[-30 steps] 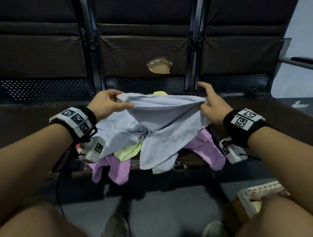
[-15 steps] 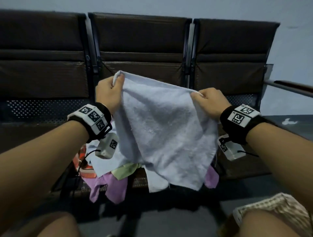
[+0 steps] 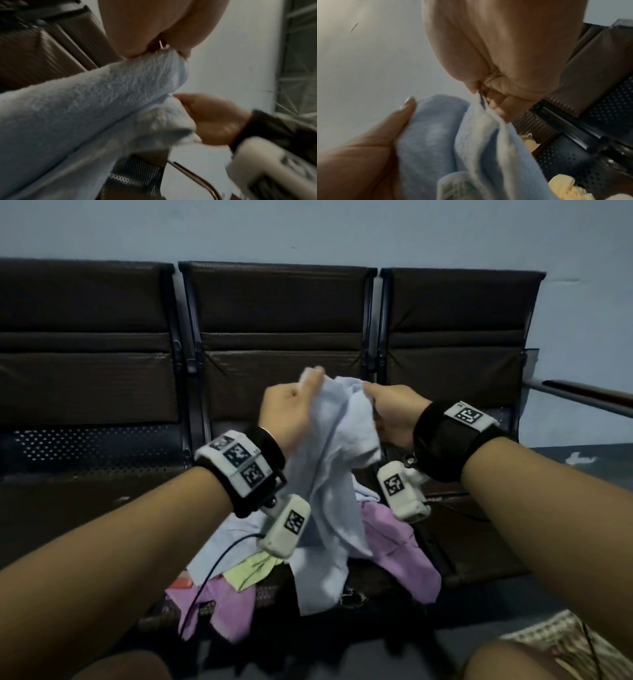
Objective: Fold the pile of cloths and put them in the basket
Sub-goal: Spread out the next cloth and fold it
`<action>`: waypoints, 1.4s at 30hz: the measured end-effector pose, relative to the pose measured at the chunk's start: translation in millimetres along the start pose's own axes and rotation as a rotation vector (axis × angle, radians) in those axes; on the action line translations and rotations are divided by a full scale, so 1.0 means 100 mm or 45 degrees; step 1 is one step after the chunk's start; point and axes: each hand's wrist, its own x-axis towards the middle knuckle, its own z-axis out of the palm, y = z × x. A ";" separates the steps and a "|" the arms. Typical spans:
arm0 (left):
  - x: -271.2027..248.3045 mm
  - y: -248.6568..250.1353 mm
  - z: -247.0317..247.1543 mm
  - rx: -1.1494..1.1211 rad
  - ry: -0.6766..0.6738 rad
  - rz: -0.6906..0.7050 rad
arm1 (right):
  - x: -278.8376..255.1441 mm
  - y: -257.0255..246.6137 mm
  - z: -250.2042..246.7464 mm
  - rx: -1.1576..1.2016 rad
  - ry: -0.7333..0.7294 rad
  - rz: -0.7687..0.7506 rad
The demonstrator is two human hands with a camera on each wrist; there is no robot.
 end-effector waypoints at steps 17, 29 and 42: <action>-0.04 -0.15 -0.10 -0.169 -0.758 -0.357 | -0.19 0.21 -0.10 -0.408 -0.363 -0.206; 0.76 -0.66 0.15 0.361 -0.208 -0.064 | 0.59 0.49 -0.64 -0.917 0.239 -0.291; 0.52 -0.93 -0.02 0.139 -0.368 -0.195 | 0.69 0.91 -0.50 -0.597 0.094 -0.345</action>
